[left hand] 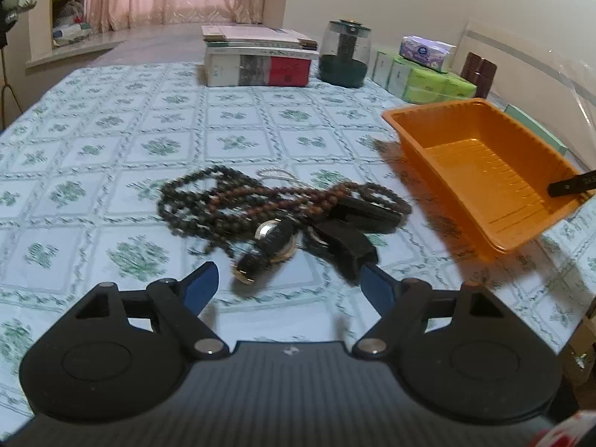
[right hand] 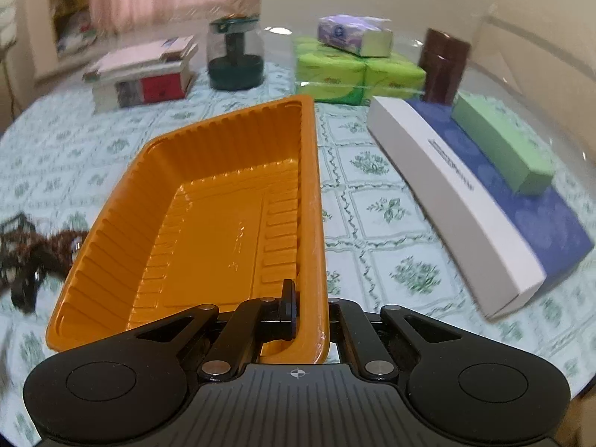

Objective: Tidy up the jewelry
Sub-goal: 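Lower the left gripper onto the jewelry pile and grasp the silver watch, then carry the watch into the orange tray and open the left gripper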

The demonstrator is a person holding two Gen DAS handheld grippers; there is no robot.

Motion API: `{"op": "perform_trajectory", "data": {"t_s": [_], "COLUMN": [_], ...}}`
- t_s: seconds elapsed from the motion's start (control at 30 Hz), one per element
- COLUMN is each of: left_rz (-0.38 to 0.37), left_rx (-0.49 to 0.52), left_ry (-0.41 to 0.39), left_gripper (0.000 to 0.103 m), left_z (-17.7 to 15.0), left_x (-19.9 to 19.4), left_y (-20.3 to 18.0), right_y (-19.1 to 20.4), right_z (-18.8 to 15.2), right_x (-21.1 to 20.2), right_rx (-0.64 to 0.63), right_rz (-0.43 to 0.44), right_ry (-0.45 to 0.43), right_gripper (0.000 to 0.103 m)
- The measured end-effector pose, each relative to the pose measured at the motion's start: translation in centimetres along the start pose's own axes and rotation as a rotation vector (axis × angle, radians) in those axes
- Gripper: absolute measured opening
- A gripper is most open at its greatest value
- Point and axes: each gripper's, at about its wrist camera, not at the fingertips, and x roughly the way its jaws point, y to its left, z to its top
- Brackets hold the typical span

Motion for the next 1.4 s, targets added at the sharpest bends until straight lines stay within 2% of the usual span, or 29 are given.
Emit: {"op": "perform_trajectory", "data": {"t_s": [0.17,0.33,0.47,0.63,0.7,0.8,0.97,1.4], "left_rz": [0.036,0.05,0.054,0.024,0.016,0.005,-0.012,-0.005], "left_rx": [0.012,0.026,0.079,0.154,0.201,0.226,0.265,0.299], "left_ry": [-0.004,-0.002,0.003,0.036,0.051,0.06,0.06,0.014], "left_gripper": [0.079,0.077,0.073,0.053,0.035,0.024,0.014,0.014], "left_z": [0.7,1.1,1.2,1.1,1.1,1.1,1.4,4.8], "left_x": [-0.1,0.2,0.7,1.8,2.4,3.1,2.9,0.4], "left_y": [1.6,2.7,2.7,2.4,2.0,1.7,1.0,-0.3], "right_y": [1.4,2.4,3.1,3.8,3.9,4.0,4.4,4.5], "right_z": [1.0,1.7,2.2,2.9,2.9,2.9,3.0,2.8], "right_x": [0.4,0.1,0.0,-0.3,-0.4,-0.4,-0.6,-1.4], "right_rx": [-0.188,-0.329,-0.405,-0.456,-0.462,-0.464,-0.468,-0.494], "right_rz": [-0.015,-0.044,-0.079,-0.11,-0.115,-0.121,-0.125,-0.132], "right_ry": [0.131,0.19,0.211,0.22,0.22,0.22,0.215,0.187], "right_gripper": [0.003,0.003,0.003,0.003,0.003,0.003,0.003,0.003]}}
